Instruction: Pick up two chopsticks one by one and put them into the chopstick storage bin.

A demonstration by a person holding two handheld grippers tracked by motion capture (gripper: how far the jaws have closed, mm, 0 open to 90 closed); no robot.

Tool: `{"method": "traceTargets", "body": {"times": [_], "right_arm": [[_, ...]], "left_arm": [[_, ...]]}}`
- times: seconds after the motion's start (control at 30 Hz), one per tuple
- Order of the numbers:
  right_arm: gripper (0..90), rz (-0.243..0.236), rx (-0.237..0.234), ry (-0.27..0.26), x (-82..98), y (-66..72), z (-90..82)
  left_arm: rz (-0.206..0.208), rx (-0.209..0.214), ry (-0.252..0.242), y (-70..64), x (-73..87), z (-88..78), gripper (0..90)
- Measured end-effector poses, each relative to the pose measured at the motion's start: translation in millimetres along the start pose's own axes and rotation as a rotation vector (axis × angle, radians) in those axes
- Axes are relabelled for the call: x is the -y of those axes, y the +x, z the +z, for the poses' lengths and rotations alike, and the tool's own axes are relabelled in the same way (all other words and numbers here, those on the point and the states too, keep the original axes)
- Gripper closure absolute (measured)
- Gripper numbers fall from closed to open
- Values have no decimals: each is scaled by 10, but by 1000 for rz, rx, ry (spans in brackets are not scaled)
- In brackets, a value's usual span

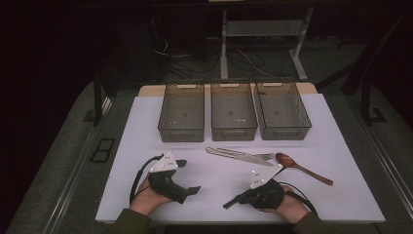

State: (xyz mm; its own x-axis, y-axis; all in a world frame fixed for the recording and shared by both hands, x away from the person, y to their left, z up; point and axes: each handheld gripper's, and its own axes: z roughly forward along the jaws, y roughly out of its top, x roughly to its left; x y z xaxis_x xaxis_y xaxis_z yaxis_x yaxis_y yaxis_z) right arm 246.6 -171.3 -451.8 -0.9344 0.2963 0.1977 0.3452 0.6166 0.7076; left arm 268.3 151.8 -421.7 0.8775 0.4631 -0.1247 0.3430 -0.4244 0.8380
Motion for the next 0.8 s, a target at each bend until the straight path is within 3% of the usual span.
{"method": "traceTargets", "body": {"times": [0.8], "right_arm": [[900,-10,4,-11,-212,-122,226]], "left_arm": [[-1,3,-5,11,-1,-5,0]]}}
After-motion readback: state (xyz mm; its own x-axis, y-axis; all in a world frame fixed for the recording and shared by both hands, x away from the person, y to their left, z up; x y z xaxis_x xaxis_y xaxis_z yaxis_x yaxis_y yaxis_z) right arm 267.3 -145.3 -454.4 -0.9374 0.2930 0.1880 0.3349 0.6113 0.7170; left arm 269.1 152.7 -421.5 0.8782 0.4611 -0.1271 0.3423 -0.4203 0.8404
